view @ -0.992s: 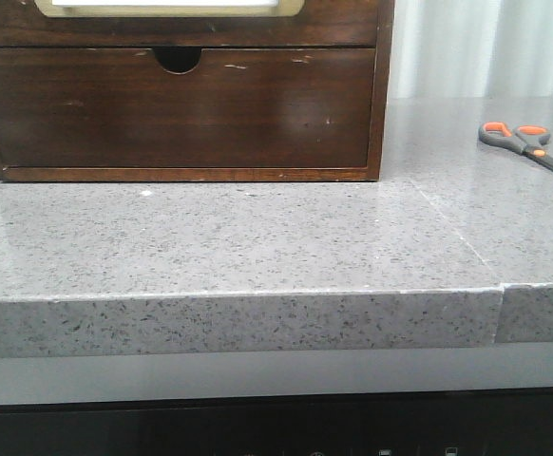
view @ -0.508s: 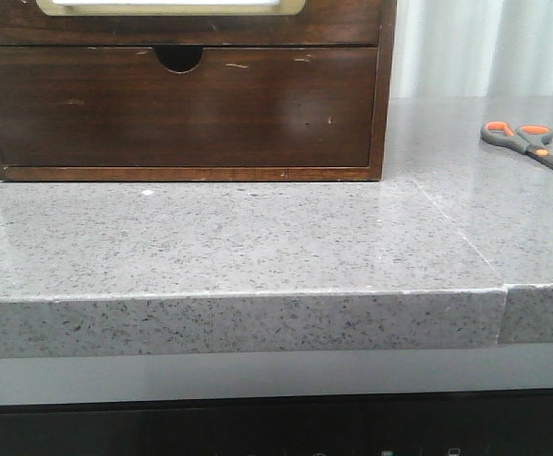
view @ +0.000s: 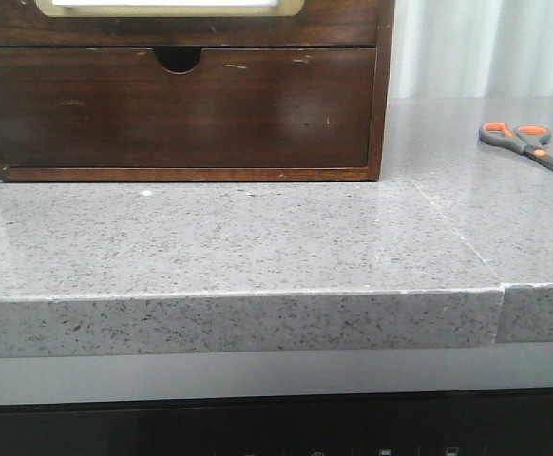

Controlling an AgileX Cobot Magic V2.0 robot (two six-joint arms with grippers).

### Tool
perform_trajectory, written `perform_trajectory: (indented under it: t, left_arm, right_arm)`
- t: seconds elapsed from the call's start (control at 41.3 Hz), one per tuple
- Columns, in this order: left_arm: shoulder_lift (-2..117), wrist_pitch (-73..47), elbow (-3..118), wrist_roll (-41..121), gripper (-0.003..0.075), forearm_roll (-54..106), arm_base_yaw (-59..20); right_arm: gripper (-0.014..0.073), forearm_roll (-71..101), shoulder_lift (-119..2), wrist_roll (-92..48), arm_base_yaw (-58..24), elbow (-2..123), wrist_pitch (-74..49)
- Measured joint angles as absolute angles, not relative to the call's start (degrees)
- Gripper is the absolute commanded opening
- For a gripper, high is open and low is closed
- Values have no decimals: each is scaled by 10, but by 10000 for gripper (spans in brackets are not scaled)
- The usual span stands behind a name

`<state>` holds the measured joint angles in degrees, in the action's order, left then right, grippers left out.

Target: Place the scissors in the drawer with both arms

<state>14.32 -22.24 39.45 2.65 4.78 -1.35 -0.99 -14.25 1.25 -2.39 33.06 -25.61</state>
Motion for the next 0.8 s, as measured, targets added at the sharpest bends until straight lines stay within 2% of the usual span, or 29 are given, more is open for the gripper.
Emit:
perform_trajectory:
  t: [0.363, 0.702, 0.798]
  left_arm:
    - [215, -307, 396, 27, -20, 47, -14]
    - [235, -317, 373, 27, -20, 47, -14]
    - [235, -317, 369, 27, 1, 47, -14]
  right_arm:
    - [-69, -14, -265, 12, -24, 340, -299]
    - [-66, -14, -318, 12, -24, 340, -318]
    - [-28, -14, -327, 12, -24, 340, -334]
